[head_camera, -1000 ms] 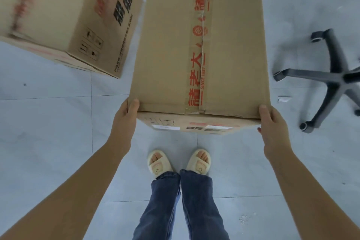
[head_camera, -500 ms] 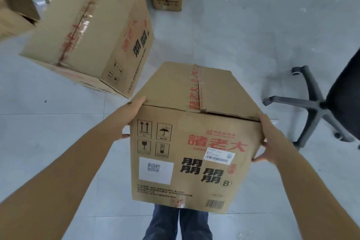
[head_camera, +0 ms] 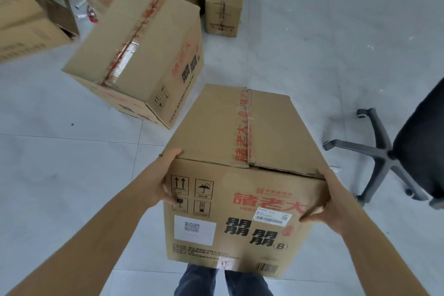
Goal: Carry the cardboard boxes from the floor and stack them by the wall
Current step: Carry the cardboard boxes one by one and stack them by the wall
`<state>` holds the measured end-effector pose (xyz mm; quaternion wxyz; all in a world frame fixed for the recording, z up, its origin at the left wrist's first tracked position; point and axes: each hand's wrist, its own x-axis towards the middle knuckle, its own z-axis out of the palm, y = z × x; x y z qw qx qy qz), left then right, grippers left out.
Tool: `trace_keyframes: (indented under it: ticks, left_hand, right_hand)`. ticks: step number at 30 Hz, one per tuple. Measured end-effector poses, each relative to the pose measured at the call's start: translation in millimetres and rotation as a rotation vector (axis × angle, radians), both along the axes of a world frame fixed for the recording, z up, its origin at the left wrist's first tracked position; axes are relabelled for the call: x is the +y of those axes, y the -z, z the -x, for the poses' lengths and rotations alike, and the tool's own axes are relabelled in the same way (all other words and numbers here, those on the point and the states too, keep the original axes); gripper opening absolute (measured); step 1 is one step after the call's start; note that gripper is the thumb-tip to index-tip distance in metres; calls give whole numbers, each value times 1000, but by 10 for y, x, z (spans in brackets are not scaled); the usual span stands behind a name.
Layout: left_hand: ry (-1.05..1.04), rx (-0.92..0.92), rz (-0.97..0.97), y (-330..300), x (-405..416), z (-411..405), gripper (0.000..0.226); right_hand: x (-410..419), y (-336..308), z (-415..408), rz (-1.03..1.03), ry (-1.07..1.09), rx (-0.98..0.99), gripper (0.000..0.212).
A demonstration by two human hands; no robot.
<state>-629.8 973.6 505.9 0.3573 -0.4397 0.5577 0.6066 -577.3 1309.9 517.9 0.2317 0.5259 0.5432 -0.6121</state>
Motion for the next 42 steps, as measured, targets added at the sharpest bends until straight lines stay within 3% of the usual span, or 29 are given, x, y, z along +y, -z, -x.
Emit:
trace_keyframes:
  ticks: [3, 7, 13, 21, 30, 34, 38, 40, 42]
  left_hand:
    - [-60, 47, -1, -357, -95, -147, 44]
    - [-159, 143, -13, -951, -156, -383, 32]
    - [-362, 418, -21, -1841, -34, -927, 43]
    - [-669, 651, 28, -2497, 145, -2245, 28]
    - [-1123, 544, 229, -2638, 14, -4257, 40]
    - [-1241, 509, 344, -2629, 37, -5257, 14]
    - [-1497, 433, 356, -2542, 90, -6391, 20]
    - [-1609, 383, 346, -2511, 118, -6951, 30]
    - [-1675, 356, 367, -2484, 167, -7492, 25]
  right_hand:
    - [-43, -397, 25, -14, -12, 70, 14]
    - [-55, -1030, 115, -32, -117, 179, 17]
    - [-10, -2047, 263, -35, -347, 426, 19]
    - [-187, -3003, -10, 34, -678, 674, 20]
    - [-1404, -2996, -860, 154, -1102, 563, 30]
    - [-2044, -2852, -1483, 212, -1313, 475, 37]
    - [-2702, -2722, -2411, 245, -1506, 412, 27]
    - [-2981, -2671, -2920, 258, -1601, 394, 30]
    - [-3244, -2635, -3443, 274, -1703, 383, 39]
